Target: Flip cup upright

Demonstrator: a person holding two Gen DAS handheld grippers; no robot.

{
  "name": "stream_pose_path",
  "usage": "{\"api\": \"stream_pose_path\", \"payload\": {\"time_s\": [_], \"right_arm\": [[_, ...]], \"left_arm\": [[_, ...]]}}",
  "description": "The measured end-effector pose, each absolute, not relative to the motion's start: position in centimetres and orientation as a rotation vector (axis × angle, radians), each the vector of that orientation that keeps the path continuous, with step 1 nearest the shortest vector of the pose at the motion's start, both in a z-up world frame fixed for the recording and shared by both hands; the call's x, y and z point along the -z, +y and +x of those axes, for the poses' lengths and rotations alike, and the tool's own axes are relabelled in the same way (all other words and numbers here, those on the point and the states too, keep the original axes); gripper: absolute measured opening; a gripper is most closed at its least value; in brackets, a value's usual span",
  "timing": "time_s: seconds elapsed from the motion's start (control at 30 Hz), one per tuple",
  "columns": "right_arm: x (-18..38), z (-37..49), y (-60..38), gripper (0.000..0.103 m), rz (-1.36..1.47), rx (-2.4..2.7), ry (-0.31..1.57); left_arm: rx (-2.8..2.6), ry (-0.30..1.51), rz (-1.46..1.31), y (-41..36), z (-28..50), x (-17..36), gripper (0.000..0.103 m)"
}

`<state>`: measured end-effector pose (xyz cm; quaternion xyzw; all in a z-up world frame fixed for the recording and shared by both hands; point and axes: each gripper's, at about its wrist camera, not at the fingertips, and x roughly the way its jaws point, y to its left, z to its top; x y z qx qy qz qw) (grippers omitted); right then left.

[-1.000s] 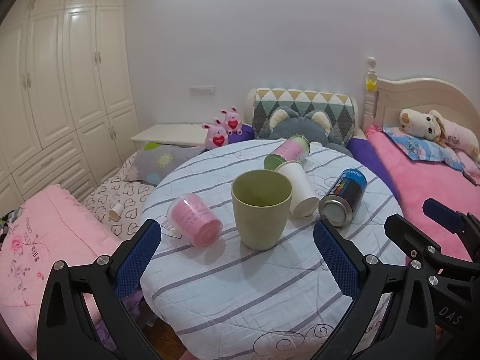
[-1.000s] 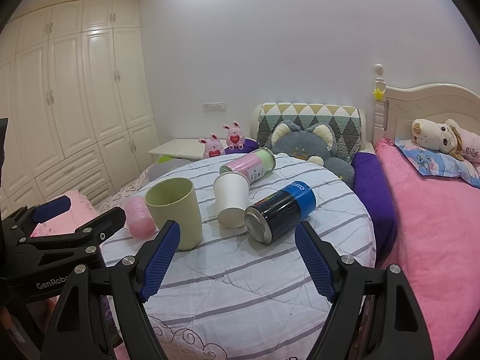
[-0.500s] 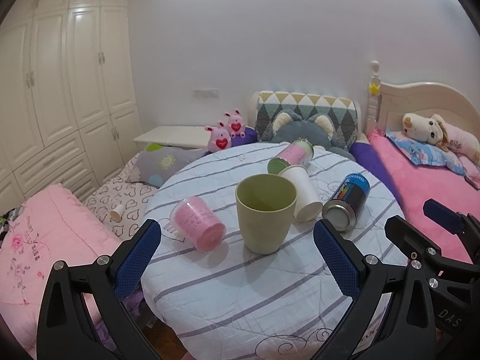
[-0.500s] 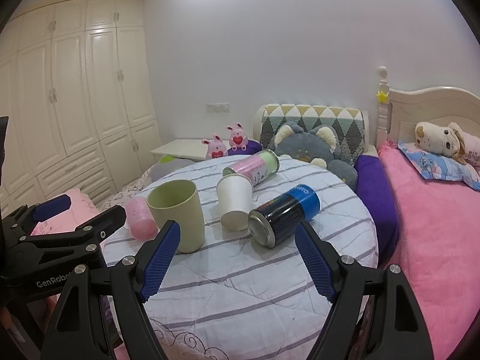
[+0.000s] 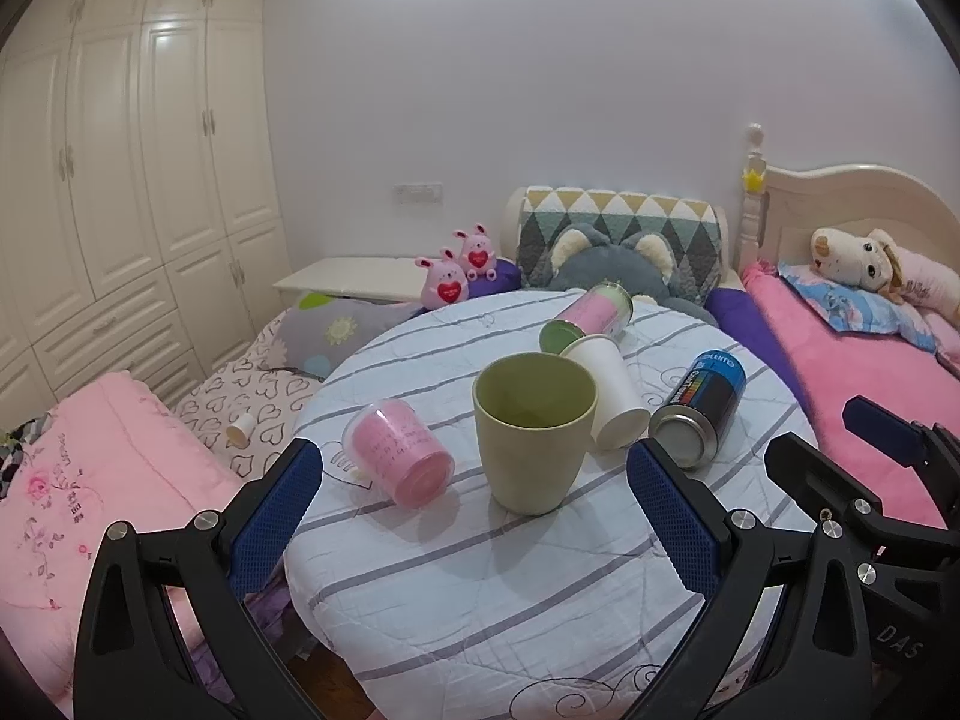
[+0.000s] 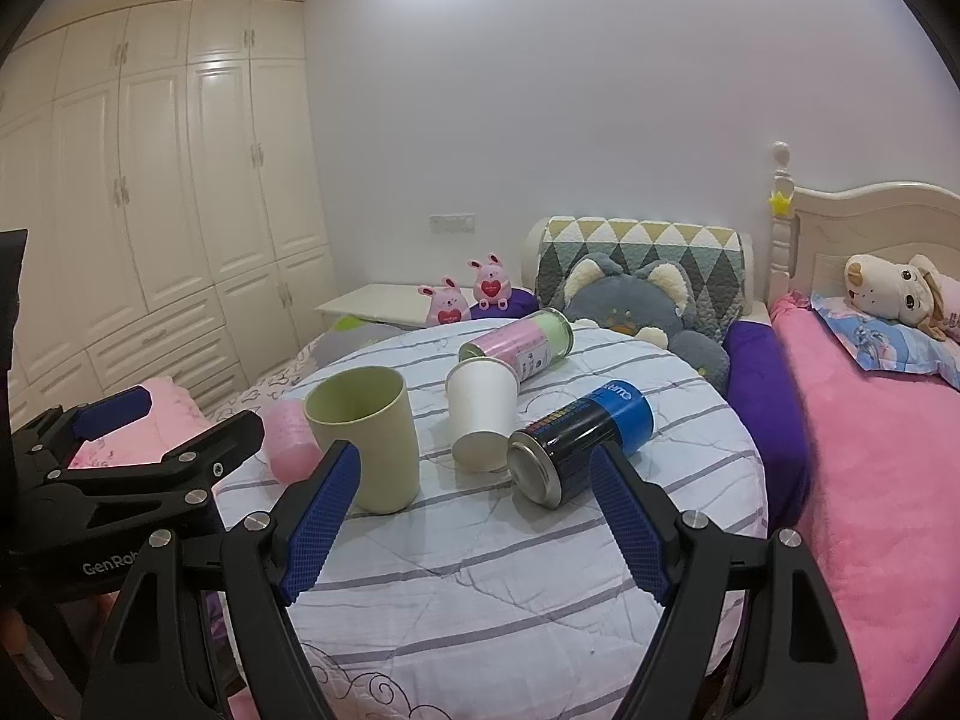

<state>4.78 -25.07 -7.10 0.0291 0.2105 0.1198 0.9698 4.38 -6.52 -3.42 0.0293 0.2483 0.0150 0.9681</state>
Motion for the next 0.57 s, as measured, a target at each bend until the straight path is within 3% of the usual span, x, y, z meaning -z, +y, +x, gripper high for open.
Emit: {"api": "stream_pose_path", "payload": {"time_s": [0.57], "right_arm": [[8.1,6.5,-26.0,0.080,0.070,-0.246,0.461]], "left_arm": [[-0.041,0.557,0.087,-7.2,6.6,4.9,0.103]]}}
